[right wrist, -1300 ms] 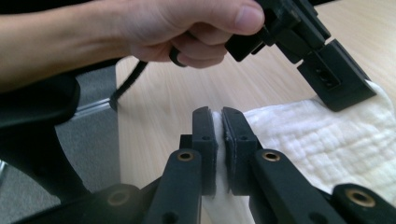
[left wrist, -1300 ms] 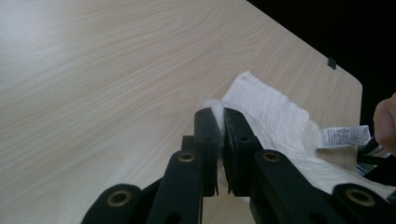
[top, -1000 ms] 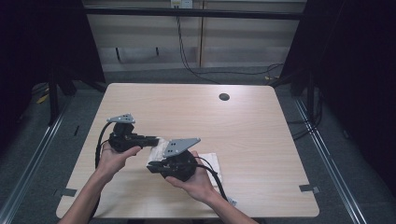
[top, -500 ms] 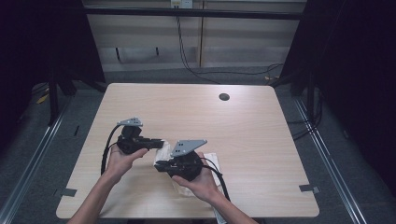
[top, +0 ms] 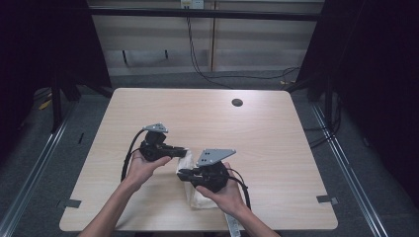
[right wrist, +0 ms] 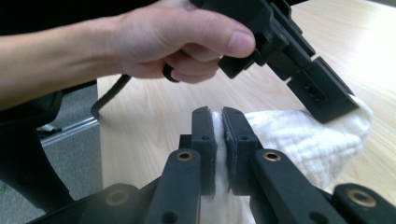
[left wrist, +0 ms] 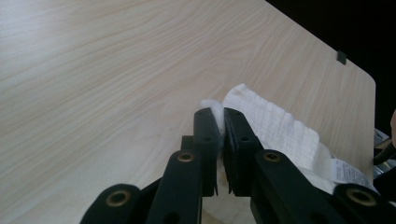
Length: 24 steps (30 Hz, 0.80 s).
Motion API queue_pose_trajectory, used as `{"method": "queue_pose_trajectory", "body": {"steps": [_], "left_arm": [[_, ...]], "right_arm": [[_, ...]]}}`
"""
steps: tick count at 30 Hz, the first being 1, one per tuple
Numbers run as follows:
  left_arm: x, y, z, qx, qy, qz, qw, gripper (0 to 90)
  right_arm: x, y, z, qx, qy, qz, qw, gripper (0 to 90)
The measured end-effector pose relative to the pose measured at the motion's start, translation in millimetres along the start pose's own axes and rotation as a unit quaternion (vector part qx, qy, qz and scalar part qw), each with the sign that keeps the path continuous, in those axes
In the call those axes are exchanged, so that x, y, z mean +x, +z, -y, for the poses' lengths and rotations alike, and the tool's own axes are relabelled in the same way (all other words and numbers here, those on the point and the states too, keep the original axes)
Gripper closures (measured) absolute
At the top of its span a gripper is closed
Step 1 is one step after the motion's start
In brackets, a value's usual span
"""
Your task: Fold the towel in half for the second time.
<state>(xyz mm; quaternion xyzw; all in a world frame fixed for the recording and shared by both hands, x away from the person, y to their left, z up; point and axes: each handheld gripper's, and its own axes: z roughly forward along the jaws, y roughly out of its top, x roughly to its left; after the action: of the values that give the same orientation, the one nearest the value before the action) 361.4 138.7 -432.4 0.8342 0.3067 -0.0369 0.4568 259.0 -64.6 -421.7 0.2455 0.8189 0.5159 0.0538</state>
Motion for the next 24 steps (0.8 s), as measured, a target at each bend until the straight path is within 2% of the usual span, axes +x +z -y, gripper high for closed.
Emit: {"method": "queue_pose_trajectory", "body": {"steps": [2, 9, 14, 18, 21, 24], "left_arm": [[-1.2, 1.8, -1.9, 0.004, 0.004, -0.002, 1.0, 84.8], [-4.5, 23.4, -7.9, 0.008, -0.004, 0.007, 0.9999, 84.8], [-9.6, 37.9, -11.6, 0.019, 0.002, 0.011, 0.9998, 84.7], [-11.9, 48.5, -8.3, 0.032, 0.007, 0.016, 0.9993, 83.9], [-11.0, 57.6, -4.2, 0.034, 0.0, 0.016, 0.9993, 84.2], [-11.2, 62.7, -4.3, 0.034, -0.003, 0.023, 0.9991, 84.3]], "right_arm": [[-0.4, -2.0, 0.6, 0.001, 0.001, 0.002, 1.0, 84.2], [-8.2, -13.7, 17.1, 0.024, 0.011, 0.025, 0.9994, 84.4], [-11.9, -22.7, 24.3, 0.022, 0.018, 0.034, 0.999, 84.4], [-14.0, -24.9, 37.8, 0.035, 0.017, 0.039, 0.9985, 83.9], [-18.3, -26.5, 49.2, 0.047, 0.026, 0.042, 0.9977, 83.9], [-19.8, -29.9, 52.1, 0.053, 0.03, 0.044, 0.9972, 83.9]]}}
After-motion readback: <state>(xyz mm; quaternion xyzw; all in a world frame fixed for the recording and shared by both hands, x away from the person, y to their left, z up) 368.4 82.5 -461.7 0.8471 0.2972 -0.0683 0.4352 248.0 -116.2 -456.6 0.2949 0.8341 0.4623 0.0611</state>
